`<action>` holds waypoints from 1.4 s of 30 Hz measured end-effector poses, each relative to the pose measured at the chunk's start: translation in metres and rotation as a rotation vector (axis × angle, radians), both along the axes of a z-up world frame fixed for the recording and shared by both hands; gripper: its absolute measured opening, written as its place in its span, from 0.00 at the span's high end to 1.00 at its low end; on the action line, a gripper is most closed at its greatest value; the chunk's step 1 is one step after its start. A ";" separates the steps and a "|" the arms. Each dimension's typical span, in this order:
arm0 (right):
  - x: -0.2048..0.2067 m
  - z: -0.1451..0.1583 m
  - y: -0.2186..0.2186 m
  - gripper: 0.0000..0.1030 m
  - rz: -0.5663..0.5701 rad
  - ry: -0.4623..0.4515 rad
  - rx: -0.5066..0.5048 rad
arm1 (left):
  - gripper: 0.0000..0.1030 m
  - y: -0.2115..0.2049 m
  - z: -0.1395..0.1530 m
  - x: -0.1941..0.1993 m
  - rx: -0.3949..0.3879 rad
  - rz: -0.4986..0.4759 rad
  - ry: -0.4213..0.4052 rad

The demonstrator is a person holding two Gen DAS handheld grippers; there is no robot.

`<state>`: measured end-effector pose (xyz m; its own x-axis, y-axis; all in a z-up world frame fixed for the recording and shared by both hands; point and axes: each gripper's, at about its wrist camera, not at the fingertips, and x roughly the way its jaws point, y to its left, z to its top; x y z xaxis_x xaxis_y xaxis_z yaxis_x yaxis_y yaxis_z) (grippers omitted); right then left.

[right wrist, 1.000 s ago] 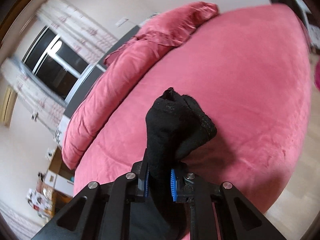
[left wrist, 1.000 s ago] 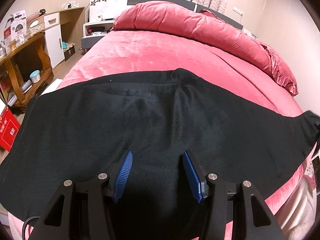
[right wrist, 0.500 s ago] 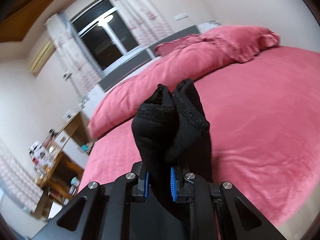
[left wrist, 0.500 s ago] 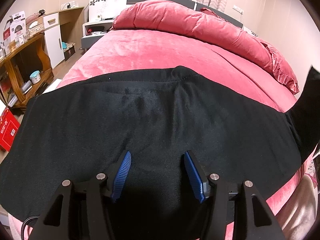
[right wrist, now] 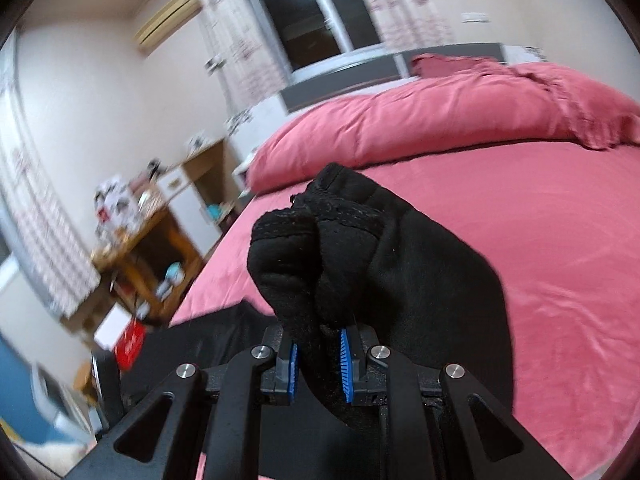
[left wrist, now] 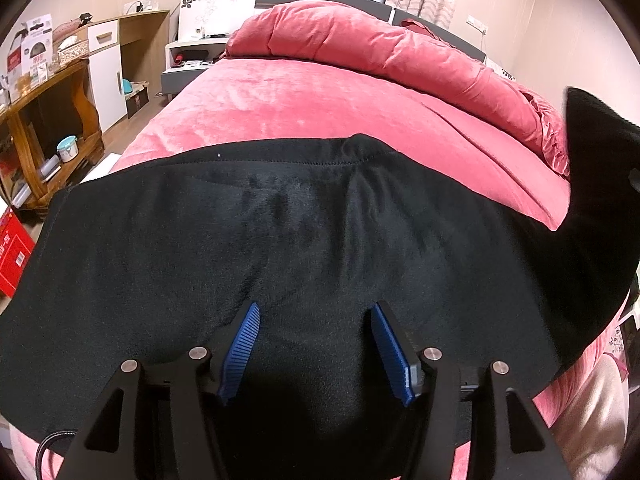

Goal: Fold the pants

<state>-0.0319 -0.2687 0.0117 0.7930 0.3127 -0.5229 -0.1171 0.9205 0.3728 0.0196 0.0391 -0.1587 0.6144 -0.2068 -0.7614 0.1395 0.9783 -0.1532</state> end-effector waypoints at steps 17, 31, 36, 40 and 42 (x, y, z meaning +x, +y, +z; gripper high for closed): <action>0.020 -0.112 0.077 0.55 0.245 0.289 -0.161 | 0.40 0.000 0.001 -0.001 -0.003 -0.006 -0.004; 0.009 -0.081 -0.005 0.45 -0.024 0.112 -0.004 | 0.38 -0.046 0.034 0.013 -0.336 -0.223 0.050; 0.022 -0.105 -0.025 0.51 -0.113 0.201 -0.067 | 0.40 -0.089 0.021 0.039 -0.371 -0.269 0.185; 0.025 -0.112 -0.018 0.50 -0.091 0.208 -0.109 | 0.74 -0.110 0.012 0.048 -0.287 -0.279 0.221; 0.030 -0.117 -0.013 0.50 -0.080 0.219 -0.158 | 0.86 -0.110 0.014 0.042 -0.281 -0.302 0.189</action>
<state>-0.0019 -0.2821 -0.1048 0.6745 0.1548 -0.7219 0.0255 0.9723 0.2323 0.0615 -0.0710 -0.1447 0.3506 -0.5700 -0.7431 0.3567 0.8149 -0.4568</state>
